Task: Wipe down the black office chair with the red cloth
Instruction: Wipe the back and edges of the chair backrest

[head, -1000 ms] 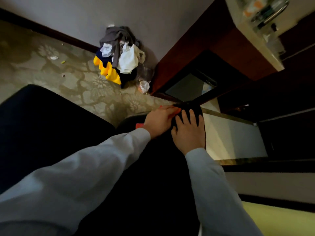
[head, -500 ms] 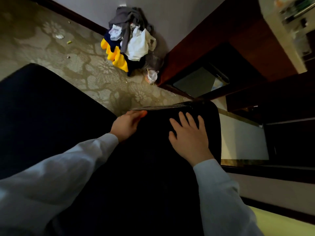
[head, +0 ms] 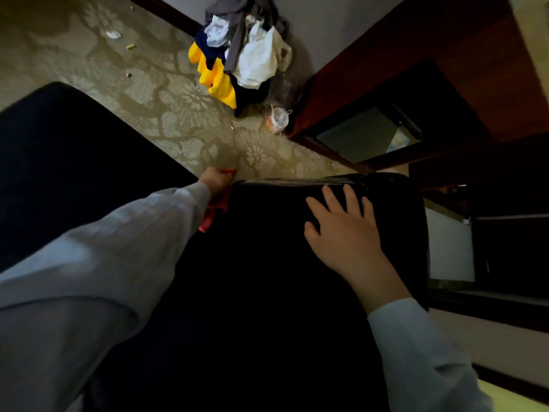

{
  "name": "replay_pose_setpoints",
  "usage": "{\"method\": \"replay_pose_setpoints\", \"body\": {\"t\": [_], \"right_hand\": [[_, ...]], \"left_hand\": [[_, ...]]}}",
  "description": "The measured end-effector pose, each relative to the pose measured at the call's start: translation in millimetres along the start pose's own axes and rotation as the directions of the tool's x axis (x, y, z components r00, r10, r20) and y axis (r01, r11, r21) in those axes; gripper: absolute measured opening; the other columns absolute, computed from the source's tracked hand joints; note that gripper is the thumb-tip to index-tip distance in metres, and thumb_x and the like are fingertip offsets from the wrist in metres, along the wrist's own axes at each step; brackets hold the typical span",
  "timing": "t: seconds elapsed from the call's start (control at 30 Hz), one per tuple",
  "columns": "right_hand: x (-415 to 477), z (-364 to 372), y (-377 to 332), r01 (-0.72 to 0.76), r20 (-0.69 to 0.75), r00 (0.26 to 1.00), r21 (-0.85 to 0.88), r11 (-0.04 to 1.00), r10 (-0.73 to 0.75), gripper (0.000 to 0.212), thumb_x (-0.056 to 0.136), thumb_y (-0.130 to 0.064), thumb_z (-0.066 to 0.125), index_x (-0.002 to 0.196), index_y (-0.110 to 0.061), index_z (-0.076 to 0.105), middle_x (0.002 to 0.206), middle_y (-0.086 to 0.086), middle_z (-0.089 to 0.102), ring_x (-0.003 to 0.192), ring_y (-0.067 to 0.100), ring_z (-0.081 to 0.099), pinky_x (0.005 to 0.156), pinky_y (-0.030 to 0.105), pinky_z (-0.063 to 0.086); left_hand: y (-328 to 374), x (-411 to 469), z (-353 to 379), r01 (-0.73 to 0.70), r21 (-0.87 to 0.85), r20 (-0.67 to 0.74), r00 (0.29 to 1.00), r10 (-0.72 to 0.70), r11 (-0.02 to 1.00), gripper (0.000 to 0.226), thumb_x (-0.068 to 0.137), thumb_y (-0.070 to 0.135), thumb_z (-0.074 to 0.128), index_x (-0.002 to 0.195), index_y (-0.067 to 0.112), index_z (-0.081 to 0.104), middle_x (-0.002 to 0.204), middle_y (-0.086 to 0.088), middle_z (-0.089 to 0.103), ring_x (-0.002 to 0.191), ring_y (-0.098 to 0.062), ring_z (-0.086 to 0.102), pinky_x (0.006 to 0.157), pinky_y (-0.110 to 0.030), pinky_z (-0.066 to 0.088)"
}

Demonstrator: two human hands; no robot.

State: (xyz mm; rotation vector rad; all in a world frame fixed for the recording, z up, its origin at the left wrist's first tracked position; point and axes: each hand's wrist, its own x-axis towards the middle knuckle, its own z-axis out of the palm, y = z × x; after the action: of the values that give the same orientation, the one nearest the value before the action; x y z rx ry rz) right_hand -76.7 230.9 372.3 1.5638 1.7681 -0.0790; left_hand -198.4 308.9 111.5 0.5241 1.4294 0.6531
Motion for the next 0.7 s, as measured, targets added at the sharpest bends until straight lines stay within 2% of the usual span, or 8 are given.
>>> {"method": "replay_pose_setpoints", "body": {"t": [0.1, 0.17, 0.3, 0.4, 0.5, 0.6, 0.67, 0.7], "right_hand": [[-1.1, 1.7, 1.4, 0.006, 0.018, 1.000, 0.004, 1.000, -0.006, 0.052, 0.099, -0.042, 0.024, 0.148, -0.032, 0.013, 0.159, -0.002, -0.003, 0.143, 0.027, -0.015, 0.114, 0.047, -0.009], [0.0, -0.1, 3.8, 0.019, 0.059, 0.998, 0.036, 0.999, -0.021, 0.052, 0.099, -0.043, 0.024, 0.149, -0.033, 0.011, 0.158, -0.002, -0.007, 0.143, 0.026, -0.019, 0.114, 0.046, -0.012], [1.8, -8.6, 7.7, 0.028, 0.207, 0.976, 0.205, 0.978, -0.071, 0.052, 0.099, -0.044, 0.025, 0.147, -0.040, 0.008, 0.158, -0.007, -0.011, 0.139, 0.022, -0.030, 0.109, 0.042, -0.022], [1.5, -11.5, 9.5, 0.036, 0.240, 0.966, 0.242, 0.970, -0.096, 0.051, 0.099, -0.045, 0.024, 0.147, -0.041, 0.008, 0.157, -0.009, -0.011, 0.137, 0.020, -0.032, 0.108, 0.041, -0.023], [1.5, -11.9, 9.2, 0.041, 0.246, 0.964, 0.247, 0.968, -0.104, 0.051, 0.099, -0.046, 0.024, 0.147, -0.042, 0.008, 0.157, -0.010, -0.012, 0.137, 0.020, -0.033, 0.108, 0.041, -0.023], [1.2, -12.2, 8.5, 0.039, 0.243, 0.965, 0.249, 0.968, -0.102, 0.051, 0.099, -0.046, 0.024, 0.147, -0.042, 0.009, 0.157, -0.010, -0.012, 0.137, 0.020, -0.033, 0.108, 0.042, -0.023], [1.0, -11.6, 8.2, 0.047, 0.235, 0.966, 0.236, 0.971, -0.104, 0.051, 0.099, -0.046, 0.024, 0.147, -0.042, 0.010, 0.157, -0.009, -0.011, 0.137, 0.021, -0.033, 0.108, 0.042, -0.023], [1.1, -10.9, 7.9, 0.050, 0.231, 0.967, 0.229, 0.972, -0.105, 0.051, 0.099, -0.046, 0.023, 0.147, -0.041, 0.010, 0.157, -0.009, -0.011, 0.137, 0.022, -0.033, 0.109, 0.042, -0.023]], "left_hand": [[0.8, 10.5, 4.6, 0.109, 0.089, 0.057, 0.992, -0.114, 0.990, 0.033, 0.091, 0.035, 0.059, 0.104, 0.005, 0.064, 0.085, -0.016, 0.063, 0.065, -0.030, 0.062, 0.047, -0.026, 0.050], [1.8, 16.0, 6.3, 0.115, 0.124, 0.077, 0.989, -0.125, 0.986, 0.037, 0.090, 0.036, 0.060, 0.109, 0.004, 0.065, 0.097, -0.018, 0.066, 0.082, -0.033, 0.066, 0.063, -0.036, 0.055], [8.2, 8.5, 5.3, -0.025, 0.296, 0.071, 0.998, 0.004, 0.955, 0.040, 0.090, 0.038, 0.057, 0.117, 0.009, 0.063, 0.115, -0.013, 0.064, 0.103, -0.030, 0.062, 0.086, -0.032, 0.050], [19.1, -8.1, 2.3, -0.193, 0.418, 0.158, 0.978, 0.138, 0.888, 0.035, 0.093, 0.034, 0.054, 0.121, 0.015, 0.063, 0.121, -0.005, 0.062, 0.110, -0.025, 0.058, 0.096, -0.030, 0.044], [42.6, -38.5, 5.2, -0.425, 0.353, 0.333, 0.890, 0.313, 0.833, 0.027, 0.097, 0.025, 0.050, 0.119, 0.020, 0.064, 0.114, 0.001, 0.063, 0.101, -0.012, 0.056, 0.084, -0.017, 0.040], [62.8, -68.4, 14.2, -0.507, 0.075, 0.511, 0.759, 0.404, 0.859, 0.024, 0.098, 0.015, 0.047, 0.113, 0.021, 0.065, 0.099, -0.005, 0.066, 0.081, -0.009, 0.057, 0.069, -0.015, 0.043], [70.6, -78.5, 14.4, -0.510, -0.060, 0.525, 0.715, 0.462, 0.858, 0.024, 0.098, 0.012, 0.047, 0.111, 0.024, 0.064, 0.091, -0.007, 0.065, 0.070, -0.007, 0.056, 0.063, -0.015, 0.045], [71.4, -76.2, 10.7, -0.551, -0.075, 0.480, 0.711, 0.514, 0.831, 0.025, 0.098, 0.011, 0.047, 0.114, 0.022, 0.063, 0.096, -0.004, 0.065, 0.074, -0.003, 0.058, 0.068, -0.012, 0.045]]}}
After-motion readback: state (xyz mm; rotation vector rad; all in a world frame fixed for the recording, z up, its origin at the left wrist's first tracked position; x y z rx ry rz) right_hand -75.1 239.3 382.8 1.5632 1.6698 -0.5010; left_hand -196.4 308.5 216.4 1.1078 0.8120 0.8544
